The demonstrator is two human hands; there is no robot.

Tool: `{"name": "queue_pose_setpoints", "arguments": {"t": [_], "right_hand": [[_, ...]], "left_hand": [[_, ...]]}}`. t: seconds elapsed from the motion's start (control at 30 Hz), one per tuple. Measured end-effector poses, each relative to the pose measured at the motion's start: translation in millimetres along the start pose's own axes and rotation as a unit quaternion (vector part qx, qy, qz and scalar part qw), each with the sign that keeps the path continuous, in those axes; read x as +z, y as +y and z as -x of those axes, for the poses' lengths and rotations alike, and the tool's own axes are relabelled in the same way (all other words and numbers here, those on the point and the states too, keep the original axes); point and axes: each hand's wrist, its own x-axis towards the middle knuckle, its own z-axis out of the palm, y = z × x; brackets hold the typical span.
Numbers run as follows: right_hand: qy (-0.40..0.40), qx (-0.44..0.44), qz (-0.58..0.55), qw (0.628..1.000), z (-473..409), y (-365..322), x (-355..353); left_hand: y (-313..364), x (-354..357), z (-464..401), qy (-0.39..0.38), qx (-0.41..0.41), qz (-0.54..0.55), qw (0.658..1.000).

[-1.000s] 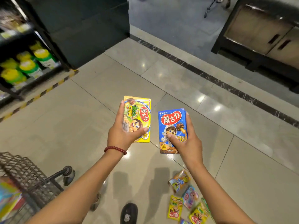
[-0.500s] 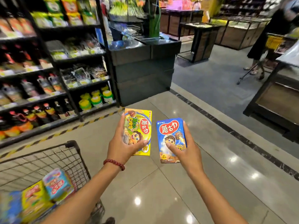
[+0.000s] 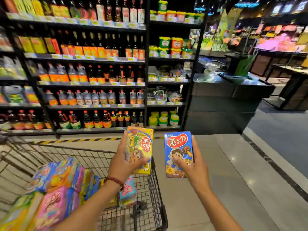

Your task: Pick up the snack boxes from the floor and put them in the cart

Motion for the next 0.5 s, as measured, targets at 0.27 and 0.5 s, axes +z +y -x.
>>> {"name": "queue_pose_setpoints", "arguments": {"t": [0.27, 0.5], "right_hand": [[-0.076, 0.039, 0.014, 0.996, -21, 12, 167], [-0.088, 0.086, 0.020, 0.992, -25, 36, 241]], "left_hand": [[-90, -114, -53, 0.039, -0.079, -0.012, 0.996], [-167, -148, -83, 0.009, -0.135, -0.028, 0.990]]}}
